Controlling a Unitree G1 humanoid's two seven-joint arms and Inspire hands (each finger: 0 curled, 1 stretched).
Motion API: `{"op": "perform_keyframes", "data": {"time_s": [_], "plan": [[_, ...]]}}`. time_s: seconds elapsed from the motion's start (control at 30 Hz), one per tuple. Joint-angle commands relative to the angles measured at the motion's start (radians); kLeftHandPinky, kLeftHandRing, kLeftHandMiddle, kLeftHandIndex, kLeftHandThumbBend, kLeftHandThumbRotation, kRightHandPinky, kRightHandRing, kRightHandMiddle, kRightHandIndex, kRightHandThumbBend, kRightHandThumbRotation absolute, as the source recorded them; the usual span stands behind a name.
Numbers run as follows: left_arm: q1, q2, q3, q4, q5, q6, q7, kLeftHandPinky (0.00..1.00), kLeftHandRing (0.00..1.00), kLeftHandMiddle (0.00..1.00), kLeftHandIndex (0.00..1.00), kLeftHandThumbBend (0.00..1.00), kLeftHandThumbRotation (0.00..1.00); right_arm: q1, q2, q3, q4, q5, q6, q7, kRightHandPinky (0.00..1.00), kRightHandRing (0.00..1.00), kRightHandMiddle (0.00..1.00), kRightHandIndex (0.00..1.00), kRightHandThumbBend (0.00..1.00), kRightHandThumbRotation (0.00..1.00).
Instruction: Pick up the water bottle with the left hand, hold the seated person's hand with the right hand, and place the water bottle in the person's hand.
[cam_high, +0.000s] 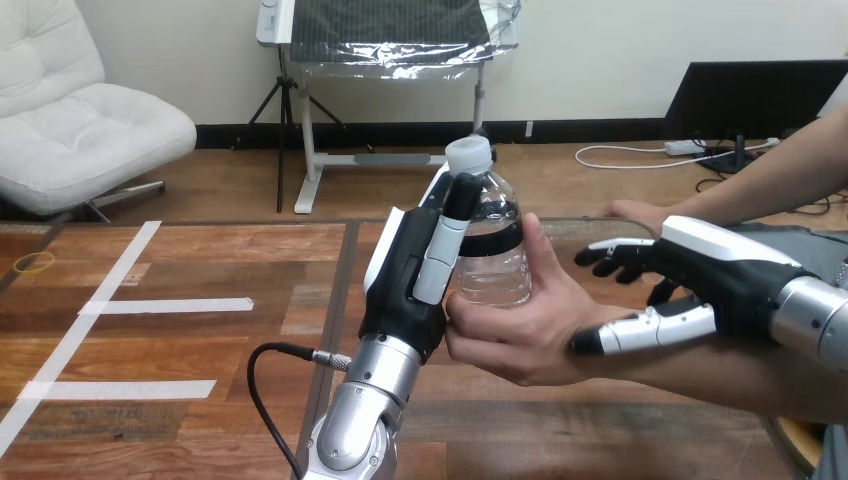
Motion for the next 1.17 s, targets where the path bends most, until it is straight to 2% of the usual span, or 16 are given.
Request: {"op": "perform_keyframes", "data": {"time_s": [0.0, 0.27, 0.37, 0.47, 0.57, 0.7, 0.9, 1.07, 1.13], "plan": [[0.023, -0.093, 0.002, -0.058, 0.015, -0.021, -0.003, 1.0, 1.0, 0.98, 0.99, 1.0, 1.0, 0.022, 0.029, -0.02, -0.008, 0.043, 0.016, -0.003, 0.71, 0.9, 0.91, 0.93, 1.0, 0.76], [0.052, -0.093, 0.021, -0.081, 0.001, -0.024, 0.003, 1.0, 1.0, 0.98, 1.0, 1.0, 1.0, 0.045, 0.018, -0.051, -0.001, 0.104, -0.026, -0.001, 0.72, 0.92, 0.93, 0.95, 1.0, 0.81], [0.065, -0.092, 0.029, -0.096, -0.009, -0.021, 0.003, 1.0, 1.0, 0.98, 1.0, 1.0, 1.0, 0.051, 0.017, -0.066, 0.015, 0.133, -0.06, -0.003, 0.72, 0.92, 0.93, 0.95, 1.0, 0.83], [0.077, -0.087, 0.035, -0.107, -0.011, -0.025, 0.004, 1.0, 1.0, 0.97, 1.0, 1.0, 1.0, 0.062, 0.02, -0.081, 0.023, 0.142, -0.1, -0.027, 0.7, 0.9, 0.92, 0.95, 1.0, 0.87], [0.09, -0.079, 0.04, -0.121, -0.017, -0.03, 0.0, 1.0, 1.0, 0.97, 0.99, 1.0, 1.0, 0.076, 0.033, -0.101, 0.033, 0.142, -0.149, -0.07, 0.69, 0.88, 0.91, 0.94, 1.0, 0.89], [0.115, -0.065, 0.048, -0.15, -0.026, -0.026, 0.0, 0.99, 0.99, 0.96, 0.97, 1.0, 1.0, 0.106, 0.066, -0.131, 0.022, 0.117, -0.18, -0.175, 0.66, 0.84, 0.88, 0.92, 0.99, 0.96], [0.15, -0.04, 0.061, -0.186, -0.043, -0.034, -0.022, 0.99, 0.98, 0.95, 0.95, 1.0, 1.0, 0.138, 0.116, -0.167, 0.019, 0.113, -0.234, -0.306, 0.66, 0.83, 0.88, 0.91, 0.95, 0.99], [0.184, -0.025, 0.078, -0.218, -0.057, -0.035, -0.047, 0.98, 0.97, 0.94, 0.92, 1.0, 1.0, 0.16, 0.15, -0.191, 0.017, 0.134, -0.266, -0.369, 0.69, 0.84, 0.89, 0.93, 0.87, 1.0], [0.202, -0.015, 0.087, -0.235, -0.066, -0.035, -0.063, 0.98, 0.96, 0.93, 0.91, 1.0, 1.0, 0.17, 0.171, -0.206, 0.019, 0.165, -0.294, -0.387, 0.71, 0.85, 0.89, 0.93, 0.86, 1.0]]}}
